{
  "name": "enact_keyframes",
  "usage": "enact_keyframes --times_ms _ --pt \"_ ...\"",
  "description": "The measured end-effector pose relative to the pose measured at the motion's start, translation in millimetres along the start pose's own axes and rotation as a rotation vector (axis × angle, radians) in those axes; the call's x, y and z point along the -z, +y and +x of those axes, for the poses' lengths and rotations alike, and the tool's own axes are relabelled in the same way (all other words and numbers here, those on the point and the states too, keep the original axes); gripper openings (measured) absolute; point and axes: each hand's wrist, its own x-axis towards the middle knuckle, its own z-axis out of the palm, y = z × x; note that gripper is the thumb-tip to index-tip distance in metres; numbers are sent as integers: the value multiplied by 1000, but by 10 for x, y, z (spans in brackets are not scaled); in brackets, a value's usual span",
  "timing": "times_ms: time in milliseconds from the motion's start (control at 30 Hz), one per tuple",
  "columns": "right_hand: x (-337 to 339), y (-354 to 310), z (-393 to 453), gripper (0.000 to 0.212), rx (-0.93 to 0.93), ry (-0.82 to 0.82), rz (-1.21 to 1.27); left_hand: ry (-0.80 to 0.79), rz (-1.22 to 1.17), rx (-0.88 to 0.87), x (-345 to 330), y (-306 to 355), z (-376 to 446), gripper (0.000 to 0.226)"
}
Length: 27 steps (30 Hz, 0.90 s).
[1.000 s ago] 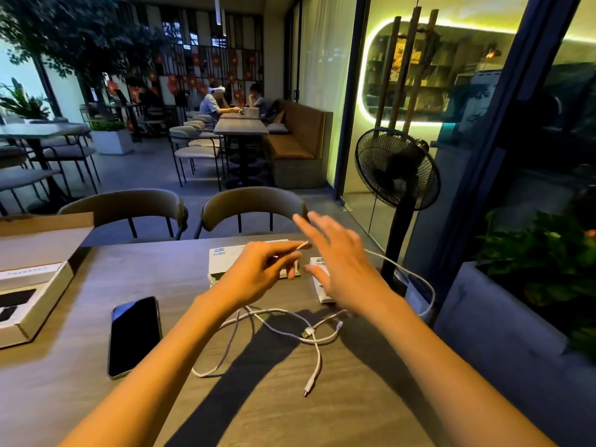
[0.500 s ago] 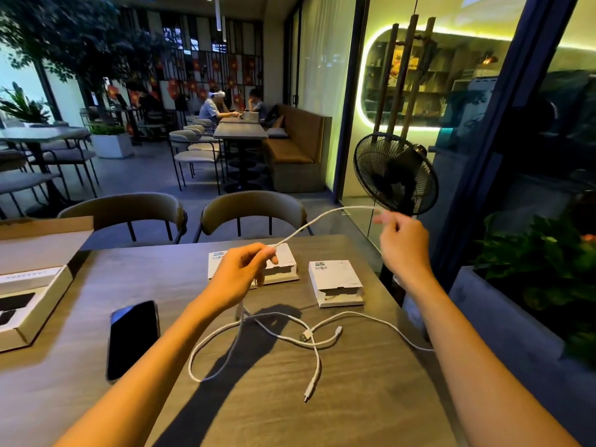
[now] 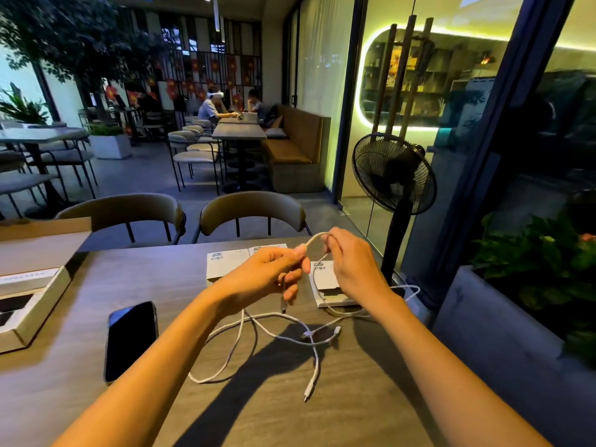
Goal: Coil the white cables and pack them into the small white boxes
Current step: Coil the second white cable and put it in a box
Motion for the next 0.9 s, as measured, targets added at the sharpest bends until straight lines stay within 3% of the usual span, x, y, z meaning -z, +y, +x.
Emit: enact_keyframes --times_ms 67,200,300,400,500,633,700,800,900 --pt "-45 -5 -32 30 -147 -38 156 -58 -38 22 -20 30 -26 35" --pt "-271 -123 -210 36 -387 -318 439 19 -215 -14 -89 76 31 36" --pt "-329 -295 -372 35 -485 -605 454 144 -339 -67 -52 25 121 36" --pt "-211 -539 -455 42 -389 -719 321 288 -280 -108 -34 -87 170 34" --pt "-135 -634 -447 42 -220 -676 110 410 -73 -155 -38 -187 176 34" --pt "-80 -705 -488 37 -128 -579 -12 575 397 -275 -9 -276 208 30" --pt "-2 -752 -493 33 -57 -461 -40 540 507 -292 -5 -292 191 32" --pt "182 -687 -395 27 9 -144 -73 464 561 -260 40 -330 109 32" --pt "368 -551 -257 27 22 25 -18 328 393 -212 -25 -311 22 41"
